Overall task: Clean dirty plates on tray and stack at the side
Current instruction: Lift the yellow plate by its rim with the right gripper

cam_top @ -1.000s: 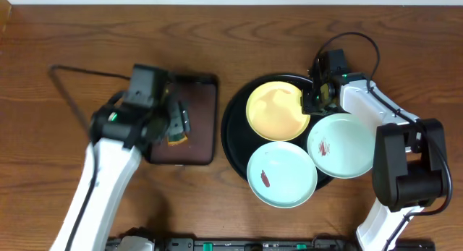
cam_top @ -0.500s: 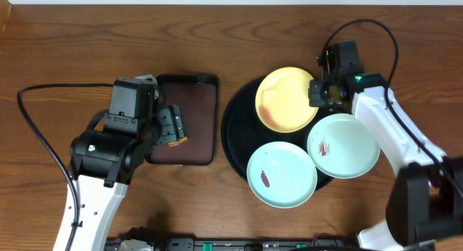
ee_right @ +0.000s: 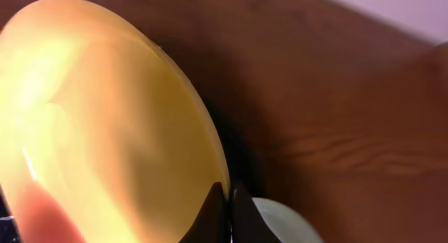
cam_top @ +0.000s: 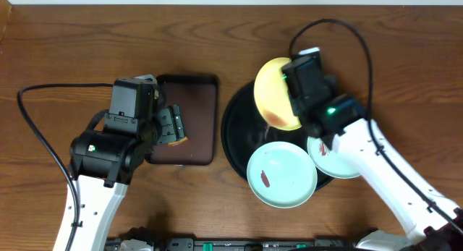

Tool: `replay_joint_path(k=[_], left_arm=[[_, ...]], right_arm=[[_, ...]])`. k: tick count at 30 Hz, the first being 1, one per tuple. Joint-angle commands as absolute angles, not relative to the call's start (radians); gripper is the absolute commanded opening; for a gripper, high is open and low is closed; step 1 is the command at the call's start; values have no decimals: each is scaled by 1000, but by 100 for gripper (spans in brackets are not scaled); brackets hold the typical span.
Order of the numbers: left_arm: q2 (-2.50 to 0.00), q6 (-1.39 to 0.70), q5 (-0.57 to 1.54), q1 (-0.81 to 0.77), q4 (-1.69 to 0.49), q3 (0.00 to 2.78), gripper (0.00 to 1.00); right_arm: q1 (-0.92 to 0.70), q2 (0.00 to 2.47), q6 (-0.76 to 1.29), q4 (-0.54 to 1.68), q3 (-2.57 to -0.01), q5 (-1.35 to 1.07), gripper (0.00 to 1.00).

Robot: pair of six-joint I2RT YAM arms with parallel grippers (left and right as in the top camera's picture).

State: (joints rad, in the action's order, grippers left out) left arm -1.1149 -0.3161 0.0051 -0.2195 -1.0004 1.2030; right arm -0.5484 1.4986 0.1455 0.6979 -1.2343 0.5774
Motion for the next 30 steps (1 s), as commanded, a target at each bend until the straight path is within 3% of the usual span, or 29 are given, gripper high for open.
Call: replay_joint_path(k=[1,17,30], left_arm=[[-1112,-315,11,-219,-1006,1221,81],[-1112,-315,11,-219,-1006,1221,80],[-1112,-315,11,-219,-1006,1221,81]], right_arm=[[-639,1484,114,695,-1236,881,1],[-740,1484,-226,631,-1236,1013,1],[-748,1484,-245,620,-1236,1024,1]])
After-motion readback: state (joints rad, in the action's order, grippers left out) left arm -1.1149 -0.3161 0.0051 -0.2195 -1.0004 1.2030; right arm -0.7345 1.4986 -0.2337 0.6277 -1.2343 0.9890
